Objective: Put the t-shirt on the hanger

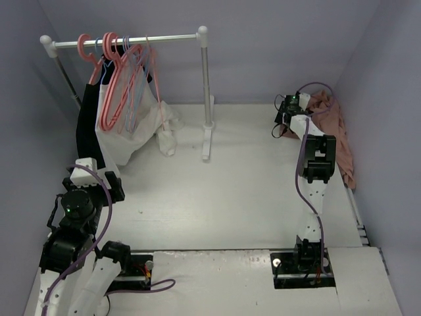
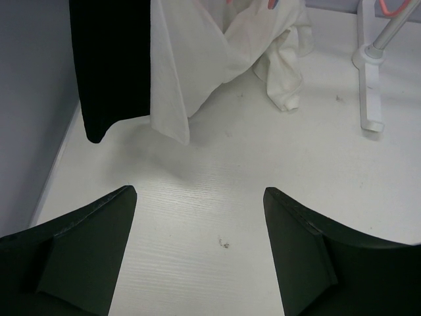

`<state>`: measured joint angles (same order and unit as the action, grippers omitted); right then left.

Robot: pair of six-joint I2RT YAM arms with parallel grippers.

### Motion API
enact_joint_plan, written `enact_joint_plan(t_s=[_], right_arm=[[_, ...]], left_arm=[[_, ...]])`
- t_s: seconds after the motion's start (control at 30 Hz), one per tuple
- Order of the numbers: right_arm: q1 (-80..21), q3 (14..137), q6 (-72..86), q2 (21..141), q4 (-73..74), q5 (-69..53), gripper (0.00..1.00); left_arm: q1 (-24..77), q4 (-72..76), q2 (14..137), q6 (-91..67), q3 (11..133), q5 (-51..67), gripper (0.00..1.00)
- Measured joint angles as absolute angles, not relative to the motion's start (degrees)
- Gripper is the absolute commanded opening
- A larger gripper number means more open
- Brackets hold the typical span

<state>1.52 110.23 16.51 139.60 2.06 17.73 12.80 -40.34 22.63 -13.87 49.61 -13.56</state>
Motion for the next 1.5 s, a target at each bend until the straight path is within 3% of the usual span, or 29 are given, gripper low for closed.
enact_joint_plan(t_s=[0.17,0.23,0.4,0.6,0.97,1.2,1.43,1.5], right_arm=[[3.27,110.70,13.85,140.42,-0.13,11.42,0.11],[3.99,110.72,12.70,140.49,-0.74,8.59,0.00],[6.01,110.66,10.60,140.31,-1.15,-0.42,0.00],[4.15,107.72,6.19,134.04,4.00,-2.25,0.00],[-9.12,103.17,3.47,93.36,3.16,-5.38,0.00],[-33.24,79.69,7.64,71.11,0.62,-4.55,0.00],[-59.16,60.44,13.91,77.65,-0.16,1.55,0.01],[-64.77,56.75,15.35,79.36,0.20,2.60,0.09]], left_arm=[[12.80,-40.23,22.90,-13.87,49.56,-13.42,0.74],[12.80,-40.15,22.90,-13.85,49.56,-13.33,0.74],[12.80,-40.01,22.87,-13.82,49.47,-12.99,0.74],[12.83,-40.01,22.47,-13.69,49.13,-12.45,0.74],[13.19,-40.05,18.84,-13.69,49.02,-12.34,0.74],[13.19,-40.06,17.72,-15.08,49.03,-10.92,0.74],[13.19,-42.07,18.13,-21.00,50.40,-7.76,0.74],[13.19,-42.68,18.25,-23.45,50.79,-7.00,0.74]])
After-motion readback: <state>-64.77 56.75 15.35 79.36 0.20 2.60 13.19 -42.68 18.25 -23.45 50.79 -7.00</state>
